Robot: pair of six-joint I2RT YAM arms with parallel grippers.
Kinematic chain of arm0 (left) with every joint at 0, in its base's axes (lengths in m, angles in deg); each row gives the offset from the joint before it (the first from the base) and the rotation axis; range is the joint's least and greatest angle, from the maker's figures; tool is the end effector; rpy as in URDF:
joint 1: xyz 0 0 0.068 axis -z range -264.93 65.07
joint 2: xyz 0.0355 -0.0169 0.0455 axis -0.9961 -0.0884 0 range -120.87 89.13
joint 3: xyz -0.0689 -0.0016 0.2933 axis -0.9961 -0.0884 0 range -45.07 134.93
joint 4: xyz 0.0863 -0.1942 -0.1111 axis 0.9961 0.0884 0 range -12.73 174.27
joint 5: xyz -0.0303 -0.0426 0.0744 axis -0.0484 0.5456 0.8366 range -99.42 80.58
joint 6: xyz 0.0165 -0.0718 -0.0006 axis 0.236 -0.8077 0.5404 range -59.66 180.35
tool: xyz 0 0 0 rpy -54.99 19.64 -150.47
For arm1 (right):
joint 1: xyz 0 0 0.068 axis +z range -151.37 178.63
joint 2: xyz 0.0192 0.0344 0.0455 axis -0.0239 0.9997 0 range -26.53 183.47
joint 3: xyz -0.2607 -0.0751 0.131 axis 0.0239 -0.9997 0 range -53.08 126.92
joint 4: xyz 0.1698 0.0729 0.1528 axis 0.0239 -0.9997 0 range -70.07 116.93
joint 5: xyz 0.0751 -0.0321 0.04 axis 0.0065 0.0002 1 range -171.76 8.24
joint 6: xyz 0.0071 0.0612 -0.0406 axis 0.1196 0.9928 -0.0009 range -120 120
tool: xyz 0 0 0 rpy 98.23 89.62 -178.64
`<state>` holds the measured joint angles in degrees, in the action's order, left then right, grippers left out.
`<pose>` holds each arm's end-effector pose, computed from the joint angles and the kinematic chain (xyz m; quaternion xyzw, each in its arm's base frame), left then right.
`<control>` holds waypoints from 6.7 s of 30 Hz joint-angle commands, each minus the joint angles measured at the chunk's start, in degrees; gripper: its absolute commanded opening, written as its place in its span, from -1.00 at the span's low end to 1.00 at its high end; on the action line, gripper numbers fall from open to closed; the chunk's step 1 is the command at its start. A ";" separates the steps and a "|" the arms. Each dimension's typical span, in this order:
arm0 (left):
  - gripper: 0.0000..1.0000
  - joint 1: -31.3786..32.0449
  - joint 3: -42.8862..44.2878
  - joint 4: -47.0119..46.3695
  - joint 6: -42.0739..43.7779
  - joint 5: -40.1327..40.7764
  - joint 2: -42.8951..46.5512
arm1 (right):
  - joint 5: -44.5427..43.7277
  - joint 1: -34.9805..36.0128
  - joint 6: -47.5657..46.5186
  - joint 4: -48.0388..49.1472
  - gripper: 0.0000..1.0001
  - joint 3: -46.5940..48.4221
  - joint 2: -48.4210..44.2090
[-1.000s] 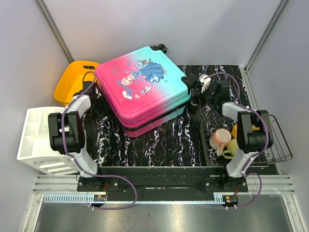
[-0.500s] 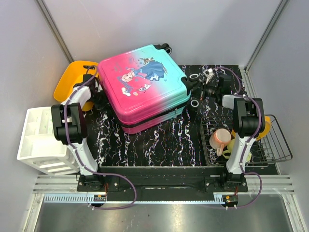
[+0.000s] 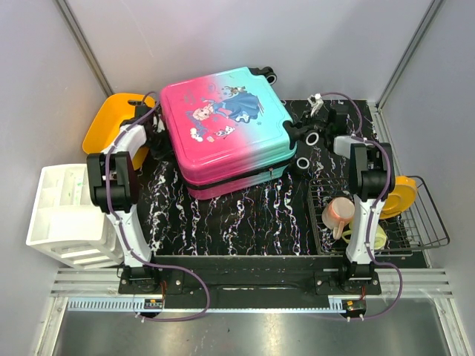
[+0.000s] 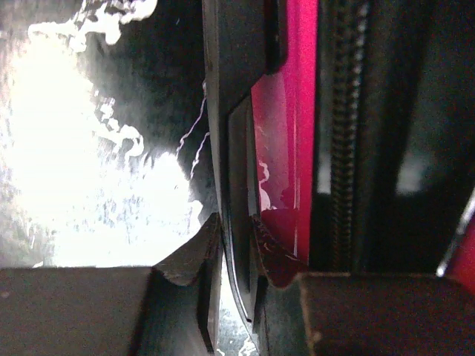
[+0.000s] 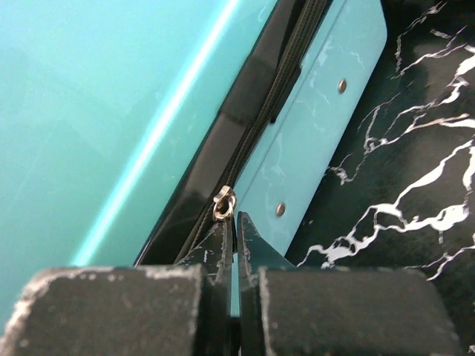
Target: Open, take out, and arrange the luggage
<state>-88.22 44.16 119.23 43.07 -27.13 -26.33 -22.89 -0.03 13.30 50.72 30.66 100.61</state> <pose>0.4211 0.0054 0.2110 -0.1445 0.9599 -0.1728 0.1671 0.4978 0.0644 0.2030 -0.2075 0.7373 0.4623 0.4467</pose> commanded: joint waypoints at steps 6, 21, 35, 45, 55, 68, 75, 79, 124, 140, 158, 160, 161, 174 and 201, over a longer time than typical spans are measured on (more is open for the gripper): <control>0.23 3.74 8.67 -12.07 5.15 -11.36 -1.26 | -9.56 2.88 1.83 9.35 -1.00 0.29 -5.21; 0.77 -5.15 1.13 -15.66 2.17 -20.16 18.86 | -11.23 2.34 -8.19 1.44 0.26 -7.10 -14.45; 0.75 0.38 8.84 -21.30 -4.00 -30.80 5.96 | -7.37 10.34 -21.55 -8.67 0.32 -16.14 -24.73; 0.62 5.39 27.99 -17.61 3.56 -29.84 -9.50 | -7.90 22.64 -28.41 -13.33 0.35 -22.48 -33.08; 0.71 5.14 32.41 -25.17 -0.74 -26.85 -8.48 | -16.84 27.05 -28.50 -17.63 0.37 -23.97 -41.24; 0.85 -5.59 -6.30 -18.24 -6.02 -17.09 31.74 | -23.45 21.86 -28.07 -25.90 0.40 -30.83 -53.04; 0.88 -5.59 -17.42 -10.94 -5.91 -11.57 43.38 | -22.40 20.63 -28.15 -27.13 0.40 -33.12 -55.14; 0.88 -5.50 -23.39 -7.68 -9.78 -8.92 48.65 | -21.87 20.54 -28.77 -28.27 0.40 -34.08 -56.29; 0.81 -5.59 -19.70 -35.01 -20.87 -11.82 35.21 | -39.62 30.91 -11.28 17.25 0.25 -40.86 -32.21; 0.79 -6.38 -25.69 -34.13 -17.90 -15.23 41.01 | -44.10 33.11 -12.24 16.73 -0.44 -38.83 -28.25; 0.79 17.77 5.78 15.97 55.26 -26.35 33.64 | -43.22 28.98 -14.01 7.50 -1.00 -37.08 -33.09; 0.67 23.57 5.34 12.56 52.80 -24.66 32.41 | -43.58 28.98 -13.65 7.41 -1.00 -36.64 -32.65; 0.65 25.33 4.82 11.49 51.48 -22.91 32.14 | -44.36 29.07 -13.65 7.58 -1.00 -36.46 -32.56; 0.22 37.49 -8.63 7.08 53.92 -5.59 26.96 | -49.38 19.95 -14.61 6.53 -1.00 -37.78 -35.20; -0.28 20.25 -3.45 20.97 66.14 -2.33 19.84 | -33.83 1.30 -35.00 18.22 -1.00 -27.85 -27.03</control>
<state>-61.81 42.52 134.24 104.14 -47.83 -1.04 -54.74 6.62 -13.93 54.94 -0.35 72.78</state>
